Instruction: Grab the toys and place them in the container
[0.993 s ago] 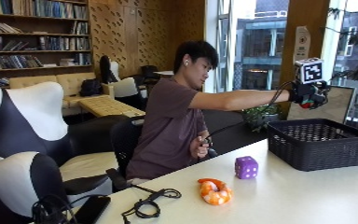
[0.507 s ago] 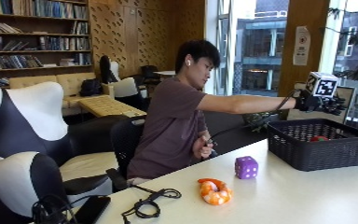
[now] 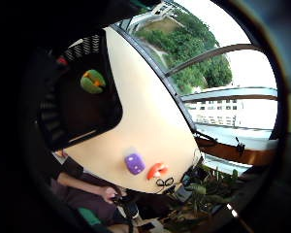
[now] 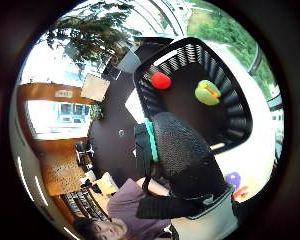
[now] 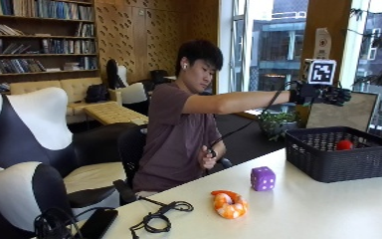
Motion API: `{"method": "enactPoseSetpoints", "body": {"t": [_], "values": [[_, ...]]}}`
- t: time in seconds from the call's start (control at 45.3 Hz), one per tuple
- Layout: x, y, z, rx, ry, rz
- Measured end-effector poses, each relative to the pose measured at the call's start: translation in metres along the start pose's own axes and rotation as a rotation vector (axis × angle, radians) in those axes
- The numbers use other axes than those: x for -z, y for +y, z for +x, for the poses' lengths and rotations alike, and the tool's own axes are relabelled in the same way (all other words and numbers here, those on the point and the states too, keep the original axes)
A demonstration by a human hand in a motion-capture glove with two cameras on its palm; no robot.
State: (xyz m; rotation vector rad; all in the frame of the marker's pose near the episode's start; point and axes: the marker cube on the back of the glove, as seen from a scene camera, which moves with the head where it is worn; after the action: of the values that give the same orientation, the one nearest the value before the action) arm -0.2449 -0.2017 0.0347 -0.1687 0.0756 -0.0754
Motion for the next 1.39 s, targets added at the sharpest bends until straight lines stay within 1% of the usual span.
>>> {"method": "enactPoseSetpoints", "body": {"t": [0.022,0.11,0.154,0.243,0.287,0.309,0.375,0.419,0.463,0.574,0.684,0.75,0.838,0.904,0.993,1.081,1.169,1.235,1.324,1.39], "values": [[0.001,0.006,0.009,-0.005,0.003,0.002],[-0.002,0.026,0.050,-0.145,0.072,0.005],[-0.006,0.036,0.069,-0.171,0.092,0.001],[-0.021,0.063,0.113,-0.111,0.118,-0.015],[-0.029,0.075,0.130,-0.057,0.105,-0.028],[-0.034,0.083,0.137,0.000,0.083,-0.037],[-0.050,0.108,0.153,0.253,-0.024,-0.072],[-0.064,0.119,0.162,0.336,-0.060,-0.092],[-0.082,0.126,0.169,0.336,-0.052,-0.108],[-0.154,0.137,0.182,0.192,0.094,-0.151],[-0.218,0.154,0.167,0.269,-0.076,-0.227],[-0.248,0.159,0.165,0.289,-0.094,-0.172],[-0.280,0.162,0.161,0.288,-0.086,0.043],[-0.285,0.160,0.164,0.267,-0.107,0.179],[-0.293,0.147,0.174,0.249,0.040,0.269],[-0.298,0.141,0.156,0.240,-0.087,0.300],[-0.293,0.129,0.157,0.211,-0.165,0.330],[-0.291,0.121,0.154,0.191,-0.173,0.289],[-0.289,0.112,0.147,0.188,-0.169,0.152],[-0.274,0.107,0.142,0.199,-0.205,0.072]]}}
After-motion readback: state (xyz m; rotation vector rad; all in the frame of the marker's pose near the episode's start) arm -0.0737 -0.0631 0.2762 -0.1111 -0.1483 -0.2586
